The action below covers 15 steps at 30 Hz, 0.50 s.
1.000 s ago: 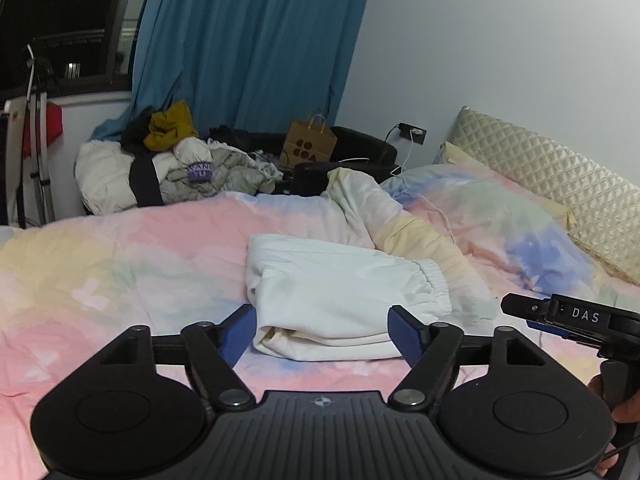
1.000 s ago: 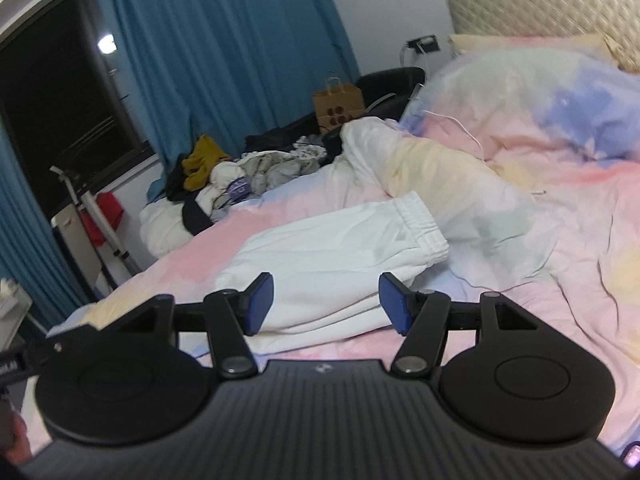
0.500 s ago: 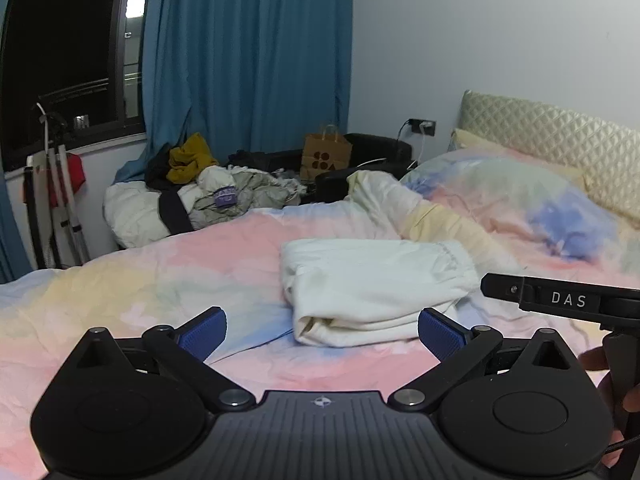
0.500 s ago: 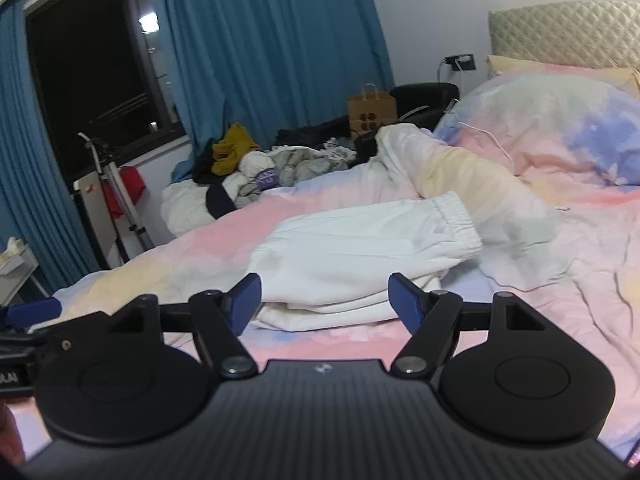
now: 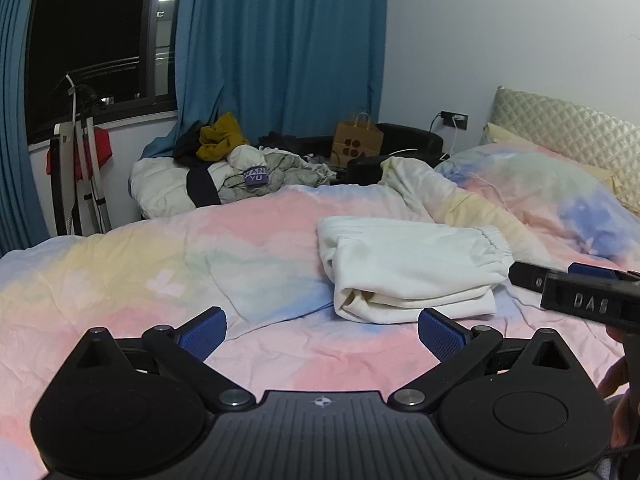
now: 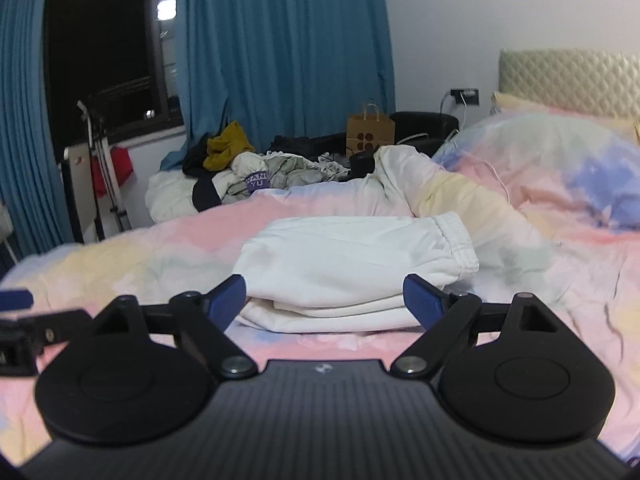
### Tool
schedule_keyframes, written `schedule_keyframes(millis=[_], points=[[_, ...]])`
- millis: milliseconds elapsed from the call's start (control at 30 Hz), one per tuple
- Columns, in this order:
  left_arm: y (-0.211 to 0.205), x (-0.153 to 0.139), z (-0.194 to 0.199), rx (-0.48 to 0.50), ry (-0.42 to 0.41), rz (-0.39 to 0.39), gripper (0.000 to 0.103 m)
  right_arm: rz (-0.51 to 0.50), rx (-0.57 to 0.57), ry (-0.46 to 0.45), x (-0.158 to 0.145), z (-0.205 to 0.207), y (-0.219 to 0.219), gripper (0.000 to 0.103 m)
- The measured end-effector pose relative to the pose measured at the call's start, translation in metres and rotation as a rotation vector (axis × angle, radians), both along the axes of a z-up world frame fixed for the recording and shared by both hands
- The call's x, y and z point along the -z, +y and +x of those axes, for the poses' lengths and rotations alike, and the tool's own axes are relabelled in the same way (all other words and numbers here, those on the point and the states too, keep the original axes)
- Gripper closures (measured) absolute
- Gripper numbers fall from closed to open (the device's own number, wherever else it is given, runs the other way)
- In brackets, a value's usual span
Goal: Fold clothes
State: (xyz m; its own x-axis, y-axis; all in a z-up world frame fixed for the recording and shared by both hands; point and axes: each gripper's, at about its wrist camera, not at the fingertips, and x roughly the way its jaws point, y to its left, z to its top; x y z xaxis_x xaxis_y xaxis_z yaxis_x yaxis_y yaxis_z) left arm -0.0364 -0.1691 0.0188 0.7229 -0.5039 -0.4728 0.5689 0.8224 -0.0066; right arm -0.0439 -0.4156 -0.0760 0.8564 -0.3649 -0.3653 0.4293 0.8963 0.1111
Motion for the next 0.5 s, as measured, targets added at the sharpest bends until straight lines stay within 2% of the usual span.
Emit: schedule_keyframes(millis=[133, 500], points=[[0.006, -0.002, -0.002, -0.011, -0.011, 0.003, 0.000, -0.030, -0.002, 0.014, 0.001, 0.002, 0.007, 0.016], [0.012, -0.004, -0.005, -0.042, -0.017, 0.016, 0.000, 0.010, 0.013, 0.006, 0.000, -0.003, 0.001, 0.016]])
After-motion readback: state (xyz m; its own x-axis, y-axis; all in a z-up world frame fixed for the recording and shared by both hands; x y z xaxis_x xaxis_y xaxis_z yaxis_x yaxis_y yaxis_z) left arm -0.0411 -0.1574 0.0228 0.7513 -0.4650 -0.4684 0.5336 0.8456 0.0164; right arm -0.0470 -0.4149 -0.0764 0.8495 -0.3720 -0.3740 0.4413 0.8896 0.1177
